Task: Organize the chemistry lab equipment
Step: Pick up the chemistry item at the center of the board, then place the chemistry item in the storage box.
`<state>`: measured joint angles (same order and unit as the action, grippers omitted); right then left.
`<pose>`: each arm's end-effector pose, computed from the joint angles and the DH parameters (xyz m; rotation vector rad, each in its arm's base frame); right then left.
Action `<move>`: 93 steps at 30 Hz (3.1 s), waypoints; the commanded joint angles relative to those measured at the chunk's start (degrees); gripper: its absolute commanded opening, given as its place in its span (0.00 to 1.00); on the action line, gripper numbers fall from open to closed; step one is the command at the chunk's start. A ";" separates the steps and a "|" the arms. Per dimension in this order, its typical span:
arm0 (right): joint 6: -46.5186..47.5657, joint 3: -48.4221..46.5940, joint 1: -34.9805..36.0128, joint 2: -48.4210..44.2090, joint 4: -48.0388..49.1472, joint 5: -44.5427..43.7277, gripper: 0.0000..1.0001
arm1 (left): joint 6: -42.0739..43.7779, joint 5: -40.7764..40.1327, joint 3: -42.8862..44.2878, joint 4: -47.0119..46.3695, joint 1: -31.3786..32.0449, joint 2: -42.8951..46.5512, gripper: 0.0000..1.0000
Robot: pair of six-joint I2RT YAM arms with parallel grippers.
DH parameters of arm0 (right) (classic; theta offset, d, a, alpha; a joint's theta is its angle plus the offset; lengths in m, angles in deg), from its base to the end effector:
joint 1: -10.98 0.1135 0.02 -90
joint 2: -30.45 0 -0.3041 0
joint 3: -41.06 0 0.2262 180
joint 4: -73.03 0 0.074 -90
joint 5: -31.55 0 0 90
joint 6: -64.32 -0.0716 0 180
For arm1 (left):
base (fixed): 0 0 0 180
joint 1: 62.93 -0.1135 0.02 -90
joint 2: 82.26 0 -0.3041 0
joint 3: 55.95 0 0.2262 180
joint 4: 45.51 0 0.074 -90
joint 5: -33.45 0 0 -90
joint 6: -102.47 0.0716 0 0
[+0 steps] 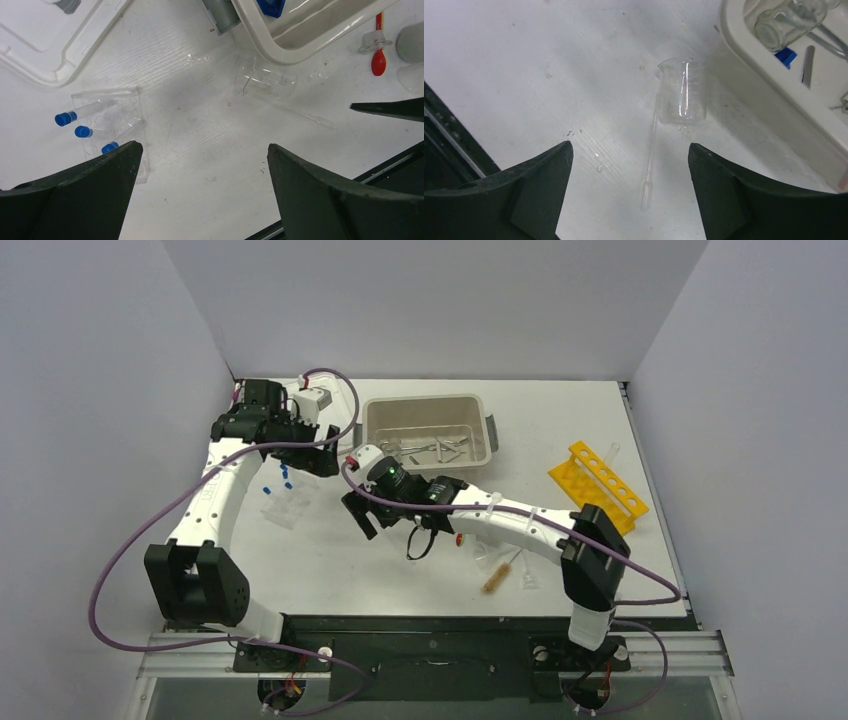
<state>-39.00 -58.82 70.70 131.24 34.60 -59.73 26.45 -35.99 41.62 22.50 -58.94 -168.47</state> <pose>0.2110 0.3582 0.3163 -0.9110 2.1569 0.6385 0.2967 -0.0459 0.3437 0.5260 2.4548 -0.3876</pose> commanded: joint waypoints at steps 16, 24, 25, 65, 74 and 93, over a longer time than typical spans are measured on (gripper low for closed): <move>5.68 3.99 0.76 12.01 14.58 -14.88 0.85 | 0.44 -0.73 3.77 -0.09 -0.39 1.42 0.97; 5.53 5.82 1.26 15.81 20.80 -18.25 0.85 | 1.40 -0.40 4.58 1.27 -0.41 1.08 0.97; 5.33 6.09 1.27 16.16 21.18 -18.33 0.85 | 1.45 -0.41 5.11 1.53 -0.39 0.95 0.97; 2.11 10.75 2.43 -1.12 20.36 -8.37 0.21 | -0.45 -0.08 5.56 1.20 0.34 1.40 0.97; 2.88 11.44 -1.17 -14.62 14.97 -10.91 0.19 | -1.05 -0.69 4.98 -0.14 0.38 0.72 0.97; -7.12 -13.58 -22.32 12.64 -5.27 -14.72 0.23 | 11.55 7.31 -3.32 -0.04 1.48 2.38 0.97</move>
<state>-44.22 -68.96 49.48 140.07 34.86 -73.59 32.44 -33.50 40.58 23.29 -58.11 -168.51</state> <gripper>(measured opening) 0.515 0.968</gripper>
